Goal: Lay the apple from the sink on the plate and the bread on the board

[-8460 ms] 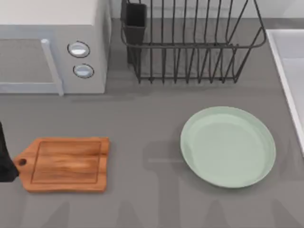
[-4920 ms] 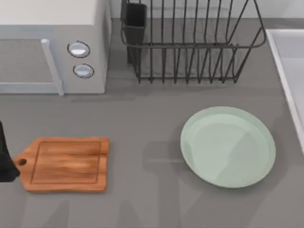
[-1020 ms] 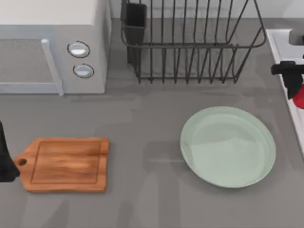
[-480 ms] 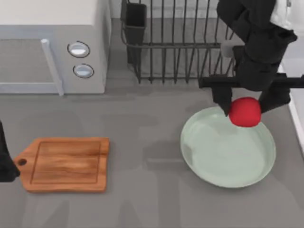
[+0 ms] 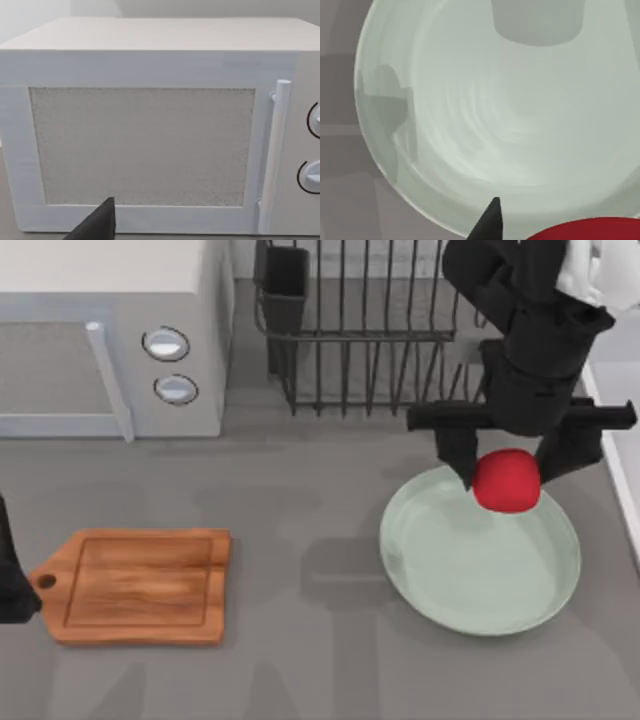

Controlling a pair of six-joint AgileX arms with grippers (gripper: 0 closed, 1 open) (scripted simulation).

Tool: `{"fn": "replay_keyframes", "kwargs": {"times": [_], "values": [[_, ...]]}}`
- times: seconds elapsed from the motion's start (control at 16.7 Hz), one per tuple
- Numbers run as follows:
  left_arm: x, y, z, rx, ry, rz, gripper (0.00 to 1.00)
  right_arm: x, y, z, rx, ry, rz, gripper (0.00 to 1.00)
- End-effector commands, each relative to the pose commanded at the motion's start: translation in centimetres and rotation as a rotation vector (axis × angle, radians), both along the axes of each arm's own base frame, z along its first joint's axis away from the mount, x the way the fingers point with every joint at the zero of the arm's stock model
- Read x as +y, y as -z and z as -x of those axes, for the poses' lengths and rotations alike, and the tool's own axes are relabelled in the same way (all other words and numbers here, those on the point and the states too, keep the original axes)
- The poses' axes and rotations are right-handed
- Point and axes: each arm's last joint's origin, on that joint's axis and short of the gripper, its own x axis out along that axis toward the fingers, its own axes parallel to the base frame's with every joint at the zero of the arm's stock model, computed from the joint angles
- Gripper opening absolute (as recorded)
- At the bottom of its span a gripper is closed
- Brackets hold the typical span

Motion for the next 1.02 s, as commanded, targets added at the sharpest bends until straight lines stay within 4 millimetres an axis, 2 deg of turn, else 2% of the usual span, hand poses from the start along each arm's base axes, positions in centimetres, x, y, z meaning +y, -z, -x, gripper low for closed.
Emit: {"fn": "replay_keyframes", "kwargs": {"times": [0.72,1.02], "values": [[0.0,0.0,0.0,0.0,0.0,0.0,1.0,0.0,0.0,0.0,0.0,0.0,0.0,0.98],[0.0,0.0,0.0,0.0,0.0,0.0,1.0,0.0,0.0,0.0,0.0,0.0,0.0,1.0]]}}
